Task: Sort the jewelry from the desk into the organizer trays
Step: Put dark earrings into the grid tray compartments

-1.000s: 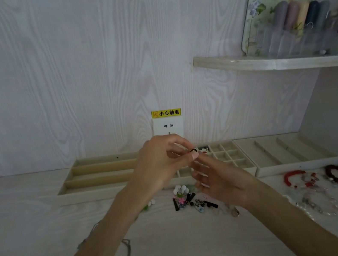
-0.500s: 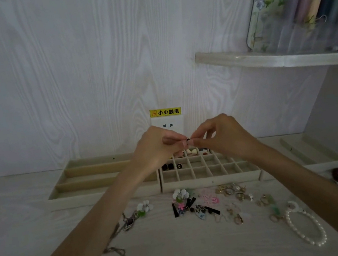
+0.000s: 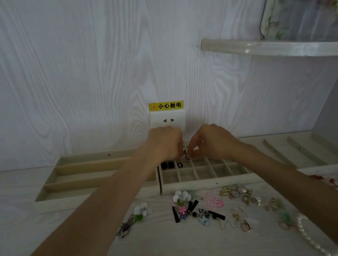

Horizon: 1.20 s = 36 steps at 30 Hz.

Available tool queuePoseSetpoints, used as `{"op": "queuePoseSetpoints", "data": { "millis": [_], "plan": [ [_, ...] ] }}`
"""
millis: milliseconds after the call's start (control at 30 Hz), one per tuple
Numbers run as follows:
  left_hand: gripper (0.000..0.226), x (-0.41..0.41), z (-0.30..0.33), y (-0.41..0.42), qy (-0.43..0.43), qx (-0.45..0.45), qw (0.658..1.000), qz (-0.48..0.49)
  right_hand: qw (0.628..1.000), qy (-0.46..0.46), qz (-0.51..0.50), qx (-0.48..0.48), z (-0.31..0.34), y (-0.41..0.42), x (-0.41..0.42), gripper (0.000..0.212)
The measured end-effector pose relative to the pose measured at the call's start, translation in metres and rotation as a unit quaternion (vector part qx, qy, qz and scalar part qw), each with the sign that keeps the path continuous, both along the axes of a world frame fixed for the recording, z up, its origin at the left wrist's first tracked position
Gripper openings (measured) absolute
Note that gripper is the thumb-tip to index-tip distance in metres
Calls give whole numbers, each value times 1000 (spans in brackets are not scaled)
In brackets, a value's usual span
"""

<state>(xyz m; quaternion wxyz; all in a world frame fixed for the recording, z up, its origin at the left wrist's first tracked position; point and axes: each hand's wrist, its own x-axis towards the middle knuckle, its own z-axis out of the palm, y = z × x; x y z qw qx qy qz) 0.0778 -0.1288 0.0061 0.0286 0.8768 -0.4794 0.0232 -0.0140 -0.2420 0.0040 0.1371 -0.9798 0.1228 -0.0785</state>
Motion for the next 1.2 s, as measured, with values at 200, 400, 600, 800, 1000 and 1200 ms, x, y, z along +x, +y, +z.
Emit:
{"op": "queuePoseSetpoints", "data": {
  "millis": [200, 400, 600, 800, 1000, 1200],
  "plan": [
    [21, 0, -2, 0, 16, 18, 999, 23, 999, 34, 8, -33, -7, 3, 4, 12],
    [25, -5, -2, -4, 17, 42, 998, 54, 996, 50, 9, -71, -9, 8, 7, 15],
    [27, -5, -1, -6, 32, 57, 995, 70, 992, 98, 19, -81, -3, 10, 7, 19],
    [19, -1, 3, -1, 98, 55, 992, 58, 987, 133, 39, -82, 15, 6, 5, 31],
    [25, 11, -1, -1, 124, 39, 990, 54, 974, 174, 56, -134, 12, 12, 6, 41],
    [24, 9, -4, -1, 118, 29, 992, 39, 970, 175, 62, -157, 9, 22, 5, 39]
  ]
}}
